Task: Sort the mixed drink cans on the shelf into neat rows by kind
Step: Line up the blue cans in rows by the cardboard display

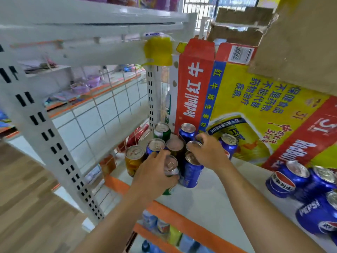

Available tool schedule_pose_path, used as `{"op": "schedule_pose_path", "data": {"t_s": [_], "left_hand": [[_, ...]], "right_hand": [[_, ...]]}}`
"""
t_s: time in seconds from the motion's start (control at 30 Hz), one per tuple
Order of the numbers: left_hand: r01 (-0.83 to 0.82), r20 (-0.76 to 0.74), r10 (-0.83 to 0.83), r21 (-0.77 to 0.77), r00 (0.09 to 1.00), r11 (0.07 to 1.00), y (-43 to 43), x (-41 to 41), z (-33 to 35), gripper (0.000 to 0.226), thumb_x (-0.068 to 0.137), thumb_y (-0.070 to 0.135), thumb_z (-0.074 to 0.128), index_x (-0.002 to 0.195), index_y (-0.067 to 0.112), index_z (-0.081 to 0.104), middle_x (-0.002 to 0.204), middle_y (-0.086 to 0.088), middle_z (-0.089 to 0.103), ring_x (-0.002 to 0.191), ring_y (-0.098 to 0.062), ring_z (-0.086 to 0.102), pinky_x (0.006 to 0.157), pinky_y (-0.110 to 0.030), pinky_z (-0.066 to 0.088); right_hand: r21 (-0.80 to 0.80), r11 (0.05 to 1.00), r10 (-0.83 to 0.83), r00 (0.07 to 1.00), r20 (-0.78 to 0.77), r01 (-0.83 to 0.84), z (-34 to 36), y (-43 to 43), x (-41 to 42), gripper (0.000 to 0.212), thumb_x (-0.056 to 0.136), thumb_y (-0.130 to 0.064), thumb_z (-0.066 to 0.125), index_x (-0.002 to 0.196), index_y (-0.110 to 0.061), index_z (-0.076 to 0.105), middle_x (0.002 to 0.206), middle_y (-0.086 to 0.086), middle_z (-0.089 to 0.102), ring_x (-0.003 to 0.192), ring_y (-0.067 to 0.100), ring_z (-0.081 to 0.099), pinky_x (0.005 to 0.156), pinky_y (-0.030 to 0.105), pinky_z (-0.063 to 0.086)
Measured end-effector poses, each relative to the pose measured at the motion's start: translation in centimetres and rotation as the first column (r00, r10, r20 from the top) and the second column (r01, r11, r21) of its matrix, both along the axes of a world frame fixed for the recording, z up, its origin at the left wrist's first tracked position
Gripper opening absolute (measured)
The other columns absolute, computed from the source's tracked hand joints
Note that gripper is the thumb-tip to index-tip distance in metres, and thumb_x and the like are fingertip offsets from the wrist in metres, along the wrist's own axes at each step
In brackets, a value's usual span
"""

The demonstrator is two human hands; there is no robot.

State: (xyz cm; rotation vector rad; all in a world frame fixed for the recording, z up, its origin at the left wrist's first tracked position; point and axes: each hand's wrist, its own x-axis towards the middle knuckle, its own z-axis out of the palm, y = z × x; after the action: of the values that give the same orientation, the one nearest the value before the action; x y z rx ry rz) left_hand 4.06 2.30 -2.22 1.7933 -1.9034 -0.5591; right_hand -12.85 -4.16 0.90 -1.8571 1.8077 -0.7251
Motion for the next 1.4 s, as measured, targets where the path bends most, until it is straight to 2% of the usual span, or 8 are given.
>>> {"op": "schedule_pose_path", "data": {"t_s": [0.1,0.23,0.37,0.53,0.73,0.87,1.17,1.4], "left_hand": [[-0.004,-0.071,0.001,-0.041,0.997,0.999,-0.1,0.9,0.4,0.065,0.073,0.043,0.075,0.130,0.031,0.045,0.119,0.007,0.048,0.101,-0.014,0.052,0.075,-0.025,0.040],[0.000,-0.188,-0.027,-0.141,0.982,0.990,0.2,1.6,1.4,0.063,0.069,0.034,0.080,0.124,0.035,0.049,0.121,0.010,0.049,0.097,-0.004,0.046,0.071,-0.008,0.035],[0.022,-0.265,-0.092,-0.259,0.960,0.966,0.5,0.9,2.9,0.060,0.064,0.030,0.083,0.106,0.053,0.047,0.110,0.017,0.053,0.094,0.007,0.050,0.075,0.000,0.035],[0.162,-0.334,-0.261,-0.297,0.906,0.941,0.2,-3.2,3.4,0.062,0.062,0.036,0.083,0.117,0.035,0.056,0.112,0.015,0.057,0.101,0.005,0.053,0.079,-0.005,0.038],[0.342,-0.401,-0.428,-0.271,0.810,0.900,0.6,-9.9,2.7,0.059,0.064,0.020,0.086,0.114,0.033,0.058,0.106,0.025,0.060,0.099,0.006,0.057,0.079,-0.009,0.046],[0.418,-0.352,-0.476,-0.231,0.806,0.879,0.5,-14.1,1.3,0.064,0.061,0.031,0.085,0.119,0.032,0.058,0.112,0.012,0.058,0.101,-0.005,0.057,0.085,-0.023,0.049],[0.525,-0.339,-0.541,-0.147,0.770,0.838,1.2,-22.0,-0.7,0.063,0.053,0.047,0.077,0.111,0.044,0.052,0.116,0.013,0.056,0.105,-0.004,0.053,0.090,-0.025,0.048],[0.419,-0.290,-0.435,-0.118,0.852,0.900,1.0,-21.8,-1.3,0.065,0.060,0.025,0.087,0.116,0.035,0.055,0.114,0.011,0.054,0.098,-0.002,0.053,0.075,-0.002,0.036]], "right_hand": [[0.101,0.987,0.147,0.969,-0.197,-0.129,-0.7,0.5,0.1,0.039,0.076,-0.049,0.068,0.099,-0.021,0.057,0.097,0.000,0.060,0.088,0.022,0.058,0.077,0.036,0.051],[0.147,0.962,0.255,0.947,-0.196,-0.229,-2.2,1.6,-0.5,0.066,0.071,-0.038,0.076,0.129,-0.026,0.047,0.123,-0.002,0.056,0.109,0.024,0.057,0.084,0.033,0.048],[0.042,0.997,0.065,0.998,-0.016,-0.064,-2.4,3.5,-2.2,0.061,0.068,-0.034,0.080,0.122,-0.035,0.051,0.108,-0.011,0.060,0.099,0.017,0.059,0.081,0.034,0.051],[-0.006,0.991,-0.134,0.987,0.089,0.135,-1.7,6.5,-6.7,0.041,0.065,-0.040,0.082,0.098,-0.032,0.058,0.093,-0.011,0.065,0.082,0.013,0.061,0.064,0.030,0.047],[-0.048,0.956,-0.292,0.951,-0.101,0.289,-0.8,11.0,-13.3,0.031,0.066,-0.045,0.075,0.087,-0.032,0.057,0.085,-0.011,0.061,0.079,0.013,0.058,0.066,0.032,0.048],[0.002,0.918,-0.387,0.895,-0.220,0.397,-1.0,14.3,-17.3,0.041,0.065,-0.044,0.074,0.099,-0.028,0.059,0.095,-0.006,0.065,0.086,0.018,0.059,0.072,0.036,0.052],[0.098,0.840,-0.478,0.812,-0.334,0.534,-1.2,18.2,-23.4,0.051,0.072,-0.046,0.070,0.117,-0.028,0.054,0.105,-0.001,0.061,0.096,0.023,0.058,0.074,0.034,0.050],[-0.139,0.910,-0.415,0.833,-0.367,0.392,0.1,15.8,-22.5,0.040,0.088,-0.045,0.054,0.123,-0.026,0.053,0.121,-0.003,0.055,0.112,0.020,0.051,0.083,0.033,0.046]]}}
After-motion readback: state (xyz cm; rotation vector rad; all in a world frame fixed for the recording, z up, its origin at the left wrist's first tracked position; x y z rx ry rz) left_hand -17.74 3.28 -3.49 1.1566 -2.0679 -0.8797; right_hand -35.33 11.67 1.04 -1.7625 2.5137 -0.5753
